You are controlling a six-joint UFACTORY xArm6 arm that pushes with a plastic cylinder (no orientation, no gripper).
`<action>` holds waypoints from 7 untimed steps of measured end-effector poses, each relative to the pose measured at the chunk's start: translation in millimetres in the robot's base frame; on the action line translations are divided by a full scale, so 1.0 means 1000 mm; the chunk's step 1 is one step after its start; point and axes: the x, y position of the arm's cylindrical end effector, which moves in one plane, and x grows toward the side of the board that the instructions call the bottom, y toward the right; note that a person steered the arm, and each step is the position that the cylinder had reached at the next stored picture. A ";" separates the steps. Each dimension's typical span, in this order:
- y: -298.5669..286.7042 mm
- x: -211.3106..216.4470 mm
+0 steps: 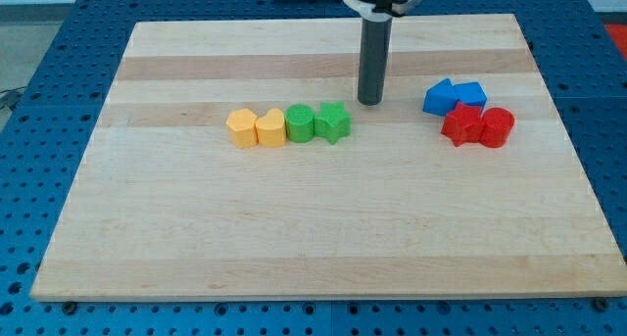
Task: Place your arm to the right of the red circle
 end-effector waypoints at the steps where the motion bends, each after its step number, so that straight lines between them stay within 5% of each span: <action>1: 0.004 0.010; 7: 0.146 0.119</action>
